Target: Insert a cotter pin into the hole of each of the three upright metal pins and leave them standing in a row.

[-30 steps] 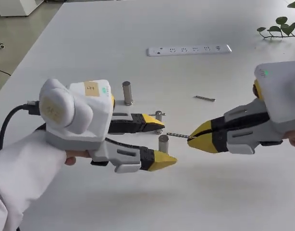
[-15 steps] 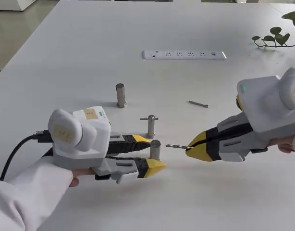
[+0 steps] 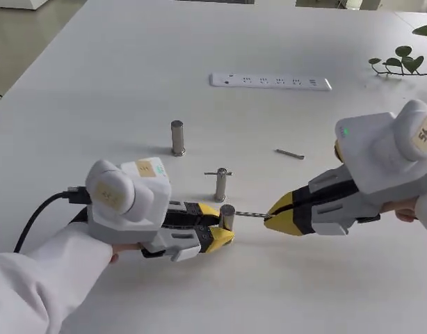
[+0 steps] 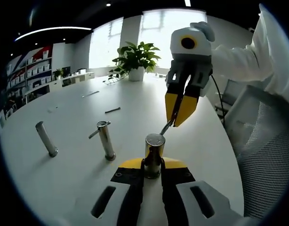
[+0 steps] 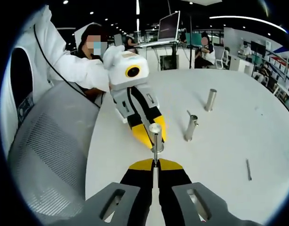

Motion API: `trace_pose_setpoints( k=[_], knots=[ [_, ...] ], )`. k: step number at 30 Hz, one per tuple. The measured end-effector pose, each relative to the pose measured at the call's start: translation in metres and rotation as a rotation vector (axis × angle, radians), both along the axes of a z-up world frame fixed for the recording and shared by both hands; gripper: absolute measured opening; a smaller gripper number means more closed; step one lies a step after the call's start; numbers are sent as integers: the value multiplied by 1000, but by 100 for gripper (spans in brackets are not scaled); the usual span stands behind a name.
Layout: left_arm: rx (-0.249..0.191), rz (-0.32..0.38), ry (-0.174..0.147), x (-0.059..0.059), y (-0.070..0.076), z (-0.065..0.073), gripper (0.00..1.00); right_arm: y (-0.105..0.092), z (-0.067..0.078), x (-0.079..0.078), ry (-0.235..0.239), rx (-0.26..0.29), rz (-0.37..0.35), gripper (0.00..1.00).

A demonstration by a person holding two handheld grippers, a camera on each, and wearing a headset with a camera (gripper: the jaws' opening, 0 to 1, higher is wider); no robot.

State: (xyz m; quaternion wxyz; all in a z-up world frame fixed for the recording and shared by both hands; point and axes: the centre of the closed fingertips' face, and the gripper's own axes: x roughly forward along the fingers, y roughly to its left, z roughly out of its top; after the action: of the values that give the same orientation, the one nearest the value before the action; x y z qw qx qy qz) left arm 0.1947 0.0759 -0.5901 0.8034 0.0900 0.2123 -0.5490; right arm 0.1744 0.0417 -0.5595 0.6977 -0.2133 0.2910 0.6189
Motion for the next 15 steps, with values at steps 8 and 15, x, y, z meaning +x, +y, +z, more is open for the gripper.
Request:
trace_pose_setpoints(
  k=[8, 15],
  knots=[
    [3, -2, 4, 0, 2, -1, 12, 3, -5, 2, -4, -15, 17, 0],
    [5, 7, 12, 0, 2, -2, 12, 7, -12, 6, -4, -27, 32, 0]
  ],
)
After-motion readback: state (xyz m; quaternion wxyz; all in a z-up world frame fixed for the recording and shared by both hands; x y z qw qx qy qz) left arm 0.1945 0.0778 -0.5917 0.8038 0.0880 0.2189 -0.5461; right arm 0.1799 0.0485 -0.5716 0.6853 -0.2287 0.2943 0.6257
